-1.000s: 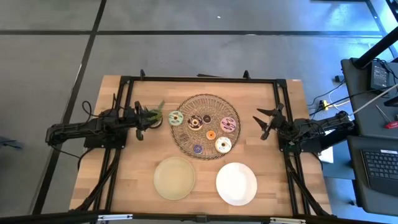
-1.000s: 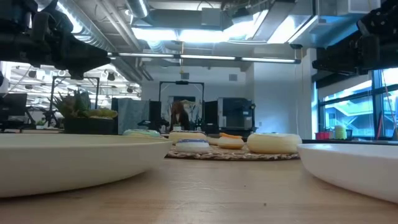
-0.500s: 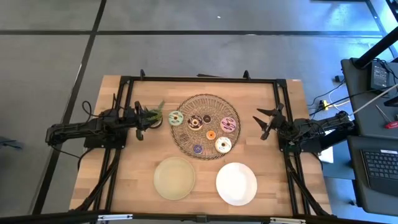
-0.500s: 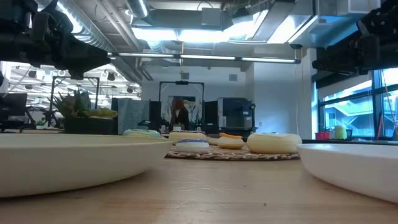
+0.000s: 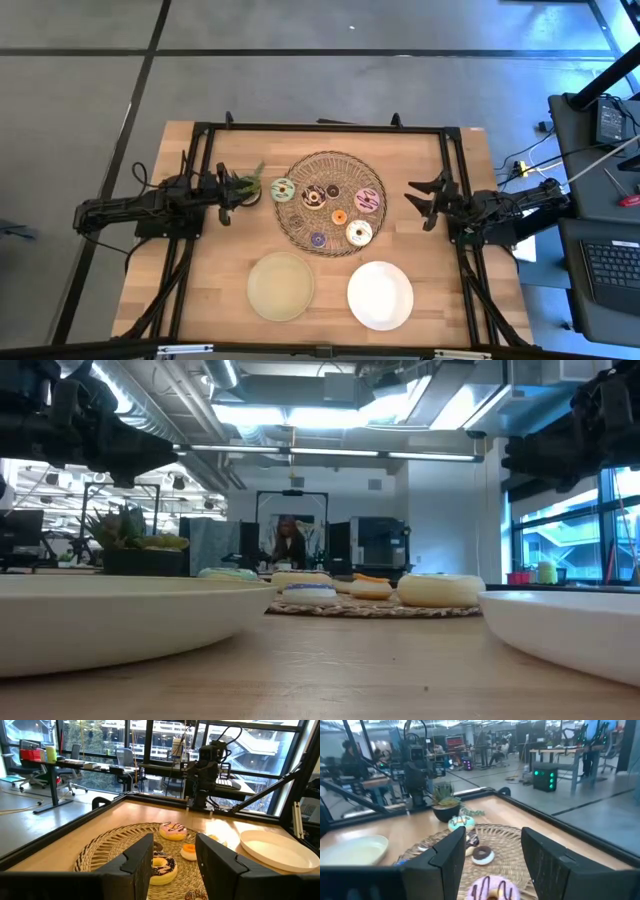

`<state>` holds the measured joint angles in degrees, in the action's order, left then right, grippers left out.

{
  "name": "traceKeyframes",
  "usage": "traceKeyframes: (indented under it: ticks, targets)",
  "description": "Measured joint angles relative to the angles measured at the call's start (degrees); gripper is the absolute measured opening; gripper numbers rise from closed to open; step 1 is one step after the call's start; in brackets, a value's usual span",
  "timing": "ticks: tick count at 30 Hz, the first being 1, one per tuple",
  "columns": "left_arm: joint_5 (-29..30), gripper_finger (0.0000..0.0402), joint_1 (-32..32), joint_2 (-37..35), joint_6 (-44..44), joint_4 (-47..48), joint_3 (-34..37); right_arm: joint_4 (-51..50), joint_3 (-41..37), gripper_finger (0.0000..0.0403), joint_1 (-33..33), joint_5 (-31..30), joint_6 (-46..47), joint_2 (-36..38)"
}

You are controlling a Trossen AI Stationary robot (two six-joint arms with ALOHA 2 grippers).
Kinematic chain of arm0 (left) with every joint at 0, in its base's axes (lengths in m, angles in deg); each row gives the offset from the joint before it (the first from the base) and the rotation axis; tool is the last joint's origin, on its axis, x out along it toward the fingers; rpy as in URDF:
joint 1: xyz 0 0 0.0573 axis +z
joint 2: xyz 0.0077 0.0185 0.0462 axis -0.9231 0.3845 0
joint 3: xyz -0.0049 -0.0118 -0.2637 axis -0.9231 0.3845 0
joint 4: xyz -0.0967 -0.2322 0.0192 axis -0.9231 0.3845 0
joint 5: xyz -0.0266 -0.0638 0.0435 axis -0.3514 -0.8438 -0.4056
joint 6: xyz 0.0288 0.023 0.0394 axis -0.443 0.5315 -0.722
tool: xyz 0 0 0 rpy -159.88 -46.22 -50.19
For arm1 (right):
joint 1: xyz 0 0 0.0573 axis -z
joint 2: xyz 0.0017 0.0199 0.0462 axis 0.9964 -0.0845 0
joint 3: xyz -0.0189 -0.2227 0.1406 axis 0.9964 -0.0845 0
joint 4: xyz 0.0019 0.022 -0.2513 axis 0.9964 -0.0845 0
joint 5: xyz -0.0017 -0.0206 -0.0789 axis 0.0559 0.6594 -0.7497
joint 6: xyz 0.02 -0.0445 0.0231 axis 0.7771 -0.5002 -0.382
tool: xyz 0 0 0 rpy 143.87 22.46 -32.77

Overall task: Pick & Place donuts
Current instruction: Put the big pink donut on the white plate

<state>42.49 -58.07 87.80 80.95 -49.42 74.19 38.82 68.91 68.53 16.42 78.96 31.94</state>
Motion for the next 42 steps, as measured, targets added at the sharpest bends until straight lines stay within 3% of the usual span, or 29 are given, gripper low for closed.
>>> traceKeyframes:
  ticks: [17, 26, 31, 36, 39, 42]
  targets:
    - [0.0, 0.0143, 0.0, -0.02, 0.0, 0.01, 0.0, -0.12, 0.0, 0.0193, 0.0, 0.51, 1.91, 0.0]
    - [1.21, 0.0143, 0.23, -0.01, 0.0, -0.11, 0.0, 2.49, 0.0, 0.0193, 0.01, 0.97, -5.69, -0.04]
    - [2.25, 0.0143, 0.28, -0.02, 0.0, -0.4, 0.0, 7.84, 0.0, 0.0193, 0.02, 0.86, -4.56, -0.04]
    - [2.25, 0.0143, 0.28, -0.01, 0.0, -0.4, 0.01, 18.25, 0.47, 0.0193, 1.68, -0.36, -10.27, -1.17]
    - [2.27, 0.0143, 0.28, -0.02, 0.0, -0.42, 0.0, 14.91, 4.05, 0.0193, 3.65, -4.91, -6.04, -4.52]
    - [2.56, 0.0143, 0.27, -0.02, 0.0, -0.42, 0.0, 5.67, 9.25, 0.0193, 5.84, -5.42, 1.4, -9.9]
